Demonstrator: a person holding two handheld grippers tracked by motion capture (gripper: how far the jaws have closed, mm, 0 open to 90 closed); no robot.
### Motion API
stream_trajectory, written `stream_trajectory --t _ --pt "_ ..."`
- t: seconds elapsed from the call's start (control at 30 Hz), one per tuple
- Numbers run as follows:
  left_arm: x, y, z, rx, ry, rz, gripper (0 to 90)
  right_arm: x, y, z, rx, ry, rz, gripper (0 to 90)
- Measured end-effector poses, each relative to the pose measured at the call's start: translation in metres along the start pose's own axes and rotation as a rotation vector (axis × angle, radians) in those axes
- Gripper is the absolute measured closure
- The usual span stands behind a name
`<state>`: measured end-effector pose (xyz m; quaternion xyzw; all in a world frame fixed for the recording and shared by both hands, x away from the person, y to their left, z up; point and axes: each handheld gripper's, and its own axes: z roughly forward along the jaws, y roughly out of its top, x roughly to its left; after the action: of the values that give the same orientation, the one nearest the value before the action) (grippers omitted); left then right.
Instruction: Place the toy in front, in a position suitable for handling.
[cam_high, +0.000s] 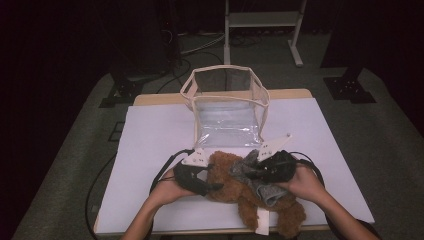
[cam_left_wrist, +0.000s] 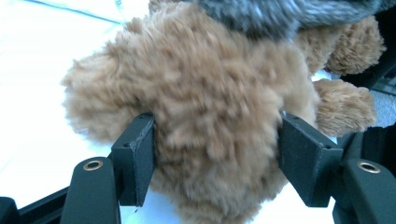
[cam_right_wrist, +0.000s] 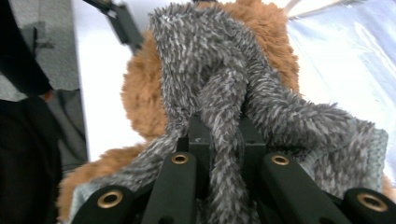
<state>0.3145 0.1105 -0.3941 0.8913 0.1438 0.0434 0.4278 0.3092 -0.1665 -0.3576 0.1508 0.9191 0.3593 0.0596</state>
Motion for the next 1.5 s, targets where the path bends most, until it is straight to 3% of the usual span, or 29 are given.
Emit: stream_trajectory --t 0.13,0.27,0.37,0.6,0.73,0.87,0.93,1.07,1.17,1.27,1.5 --pt "0.006 -0.005 -0.001 0.006 0.003 -0.008 32.7 -0.021 0.001 0.003 0.01 0.0 0.022 79.9" --pt "0.01 -0.008 0.004 0.004 0.003 -0.023 34.1 -0.043 0.0 0.003 0.002 0.009 0.076 79.9" --pt "0.009 -0.006 0.006 0.006 0.005 -0.016 40.4 -0.047 0.002 0.006 0.003 0.007 0.086 79.8" --pt "0.002 0.0 0.009 0.033 0.022 0.012 45.2 -0.028 0.018 0.006 -0.067 0.066 0.036 79.5" --pt "0.002 0.0 0.01 0.021 0.016 -0.009 45.5 -0.017 0.031 0.009 -0.097 0.09 0.002 79.5" --pt "0.002 0.002 0.011 0.024 0.025 -0.01 45.6 0.001 0.043 0.017 -0.076 0.118 -0.05 79.5" --pt "0.003 0.001 0.01 0.022 0.024 -0.017 45.5 0.006 0.043 0.02 -0.052 0.105 -0.068 79.5" --pt "0.004 -0.003 0.009 0.004 0.022 -0.028 45.3 0.006 0.031 0.015 -0.025 0.108 -0.056 79.6" --pt "0.002 -0.004 0.01 0.004 0.004 -0.038 45.3 0.009 0.022 0.012 0.013 0.072 -0.068 79.9" --pt "-0.006 -0.002 0.014 0.018 -0.012 -0.02 45.1 0.009 0.015 0.01 0.044 0.024 -0.075 80.2" --pt "-0.016 0.002 0.014 0.025 -0.009 0.004 45.1 -0.001 0.01 0.006 0.042 0.022 -0.045 80.4"
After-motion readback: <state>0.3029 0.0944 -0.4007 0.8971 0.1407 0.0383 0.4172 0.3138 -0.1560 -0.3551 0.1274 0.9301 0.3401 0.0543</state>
